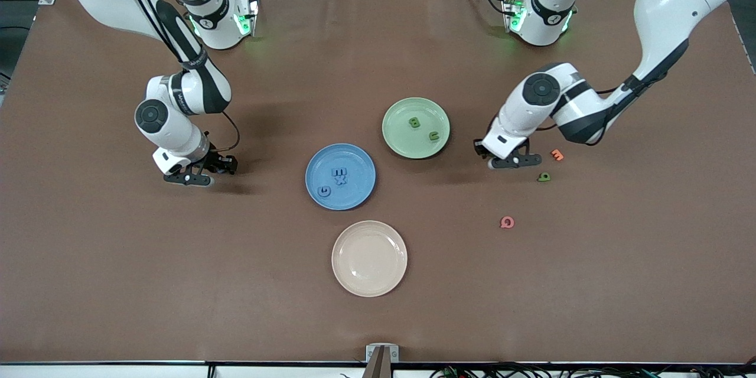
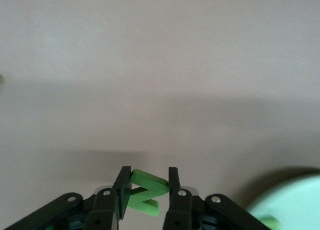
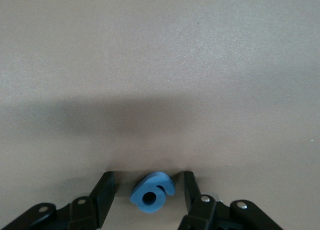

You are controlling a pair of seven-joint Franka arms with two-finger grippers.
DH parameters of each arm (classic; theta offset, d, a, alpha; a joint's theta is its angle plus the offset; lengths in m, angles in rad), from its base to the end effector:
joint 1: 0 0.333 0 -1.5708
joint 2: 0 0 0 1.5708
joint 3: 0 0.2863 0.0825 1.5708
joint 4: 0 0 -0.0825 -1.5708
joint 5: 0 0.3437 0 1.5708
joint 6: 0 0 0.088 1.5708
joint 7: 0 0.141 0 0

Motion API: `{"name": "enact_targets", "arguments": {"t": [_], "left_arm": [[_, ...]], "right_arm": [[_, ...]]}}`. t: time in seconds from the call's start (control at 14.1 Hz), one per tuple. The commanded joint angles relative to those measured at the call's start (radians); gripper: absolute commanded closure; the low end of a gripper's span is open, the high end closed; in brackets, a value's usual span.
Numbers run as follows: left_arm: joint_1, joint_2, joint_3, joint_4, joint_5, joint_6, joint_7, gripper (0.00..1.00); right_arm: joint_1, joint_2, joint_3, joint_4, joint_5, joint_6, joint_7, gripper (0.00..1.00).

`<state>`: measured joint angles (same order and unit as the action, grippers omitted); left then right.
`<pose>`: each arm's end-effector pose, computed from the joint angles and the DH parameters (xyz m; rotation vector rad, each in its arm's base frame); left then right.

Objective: Sort letters by color into matching plates
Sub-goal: 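Carry the green Z to the green plate with the left gripper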

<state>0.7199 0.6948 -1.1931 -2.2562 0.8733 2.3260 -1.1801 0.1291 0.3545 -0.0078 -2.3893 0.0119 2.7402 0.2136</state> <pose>0.4338 -0.2317 0.2013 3.0991 0.1764 -0.0429 0.4700 0.0567 0.1466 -3.1361 0.1613 0.0060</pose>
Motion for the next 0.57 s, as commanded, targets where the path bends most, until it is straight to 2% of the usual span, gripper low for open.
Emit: {"name": "enact_targets", "arguments": {"t": [0.0, 0.21, 0.5], "left_arm": [[-0.159, -0.006, -0.005, 0.076, -0.065, -0.071, -0.128, 0.79], [-0.307, 0.002, 0.036, 0.145, -0.092, -0.076, -0.213, 0.79], [-0.567, 0.002, 0.197, 0.257, -0.163, -0.076, -0.268, 0.79]], "right_arm": [[0.001, 0.001, 0.003, -0.004, -0.003, 0.01, 0.007, 0.35], [0.001, 0.001, 0.003, -0.004, -0.003, 0.01, 0.009, 0.36], [0.003, 0.001, 0.003, -0.01, -0.003, 0.006, 0.01, 0.38]]}}
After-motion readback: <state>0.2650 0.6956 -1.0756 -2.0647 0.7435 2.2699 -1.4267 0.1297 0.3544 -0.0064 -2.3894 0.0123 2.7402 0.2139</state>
